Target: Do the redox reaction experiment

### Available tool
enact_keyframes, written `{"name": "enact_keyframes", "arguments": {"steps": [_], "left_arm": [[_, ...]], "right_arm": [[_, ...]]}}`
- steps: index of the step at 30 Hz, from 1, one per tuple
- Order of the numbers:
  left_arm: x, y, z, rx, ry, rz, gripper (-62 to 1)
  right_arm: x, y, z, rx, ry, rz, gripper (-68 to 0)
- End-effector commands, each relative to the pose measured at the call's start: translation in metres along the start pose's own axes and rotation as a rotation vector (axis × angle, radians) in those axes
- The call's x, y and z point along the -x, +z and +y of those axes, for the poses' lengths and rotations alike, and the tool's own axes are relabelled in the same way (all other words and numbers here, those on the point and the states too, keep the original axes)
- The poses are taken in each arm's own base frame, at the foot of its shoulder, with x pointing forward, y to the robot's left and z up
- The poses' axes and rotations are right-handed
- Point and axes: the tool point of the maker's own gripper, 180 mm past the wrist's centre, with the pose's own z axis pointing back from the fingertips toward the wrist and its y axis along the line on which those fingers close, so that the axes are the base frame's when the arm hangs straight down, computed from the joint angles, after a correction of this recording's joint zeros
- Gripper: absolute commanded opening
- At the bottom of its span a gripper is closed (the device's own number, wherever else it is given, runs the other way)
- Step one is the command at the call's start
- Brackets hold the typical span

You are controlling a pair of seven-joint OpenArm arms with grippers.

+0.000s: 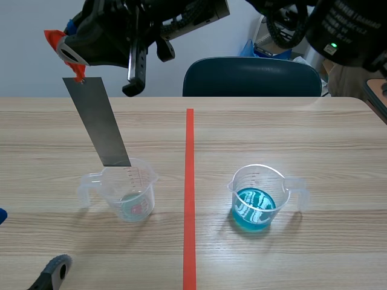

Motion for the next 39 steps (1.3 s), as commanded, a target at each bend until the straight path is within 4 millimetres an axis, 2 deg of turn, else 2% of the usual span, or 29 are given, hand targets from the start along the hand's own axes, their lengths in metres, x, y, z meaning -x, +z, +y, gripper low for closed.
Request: {"name": "enact_keyframes", "arguments": {"steps": [1, 30, 39], "left_arm": [[-0.0123, -0.003, -0.0013, 0.001, -0.001, -0.044, 1.4], [-0.0122, -0.003, -0.0013, 0.001, -0.001, -0.044, 1.4], [-0.0122, -0.003, -0.0013, 0.001, -0.001, -0.044, 1.4]], "right_arm": [[-0.0166, 0.004, -0.005, 0.004, 0.033, -0.037, -66.7], [-0.0165, 0.0039, -0.0049, 0.003, 0.033, -0.037, -66.7], [-0.0096, 0.0038, -0.0051, 0.004, 0.032, 0.0, -66.7]]}}
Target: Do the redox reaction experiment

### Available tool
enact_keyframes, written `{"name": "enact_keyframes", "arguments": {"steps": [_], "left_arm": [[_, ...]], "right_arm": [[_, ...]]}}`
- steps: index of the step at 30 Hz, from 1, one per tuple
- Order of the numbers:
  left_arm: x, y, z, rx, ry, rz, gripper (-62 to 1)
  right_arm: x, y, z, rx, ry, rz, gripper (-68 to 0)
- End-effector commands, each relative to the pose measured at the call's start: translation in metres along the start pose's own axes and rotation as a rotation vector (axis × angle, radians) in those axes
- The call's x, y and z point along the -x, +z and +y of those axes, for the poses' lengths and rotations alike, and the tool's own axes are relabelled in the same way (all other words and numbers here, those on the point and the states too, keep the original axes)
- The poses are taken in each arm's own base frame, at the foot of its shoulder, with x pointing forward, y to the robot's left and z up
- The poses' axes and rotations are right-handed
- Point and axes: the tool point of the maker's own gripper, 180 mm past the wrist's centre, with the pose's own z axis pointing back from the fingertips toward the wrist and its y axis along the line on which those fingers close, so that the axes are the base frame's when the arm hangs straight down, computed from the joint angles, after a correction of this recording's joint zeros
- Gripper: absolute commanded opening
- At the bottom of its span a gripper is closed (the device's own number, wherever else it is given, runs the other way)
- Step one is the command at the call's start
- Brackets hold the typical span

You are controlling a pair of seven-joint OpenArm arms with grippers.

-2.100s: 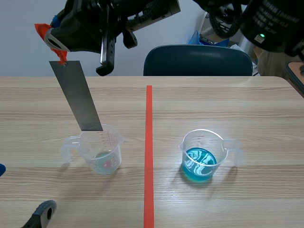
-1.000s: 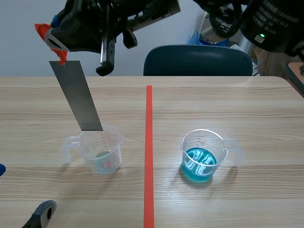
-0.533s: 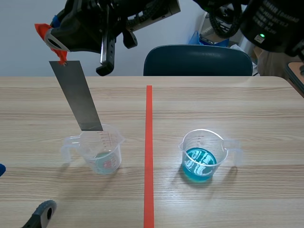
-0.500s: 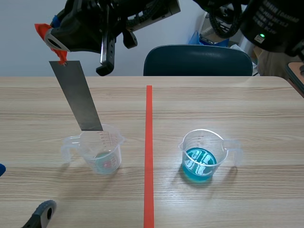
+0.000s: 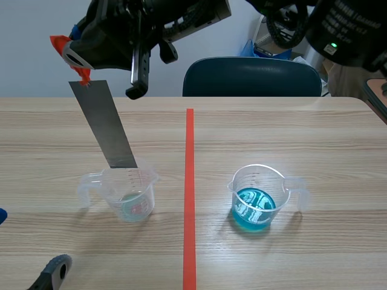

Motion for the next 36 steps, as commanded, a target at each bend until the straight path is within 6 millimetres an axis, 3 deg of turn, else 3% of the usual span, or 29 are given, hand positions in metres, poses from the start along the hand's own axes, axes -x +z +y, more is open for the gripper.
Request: {"name": "enact_keyframes", "arguments": {"steps": [1, 19, 36], "left_arm": [[-0.012, -0.003, -0.001, 0.001, -0.001, -0.044, 1.4], [-0.012, -0.003, -0.001, 0.0, -0.001, -0.041, 1.4], [-0.011, -0.003, -0.001, 0.0, -0.001, -0.04, 1.4]], "right_arm": [[-0.015, 0.004, -0.005, 0.005, 0.033, -0.033, -66.7], [-0.014, 0.001, -0.001, 0.005, 0.003, -0.081, -66.7], [0.026, -0.019, 0.004, -0.016, -0.07, -0.048, -66.7]]}}
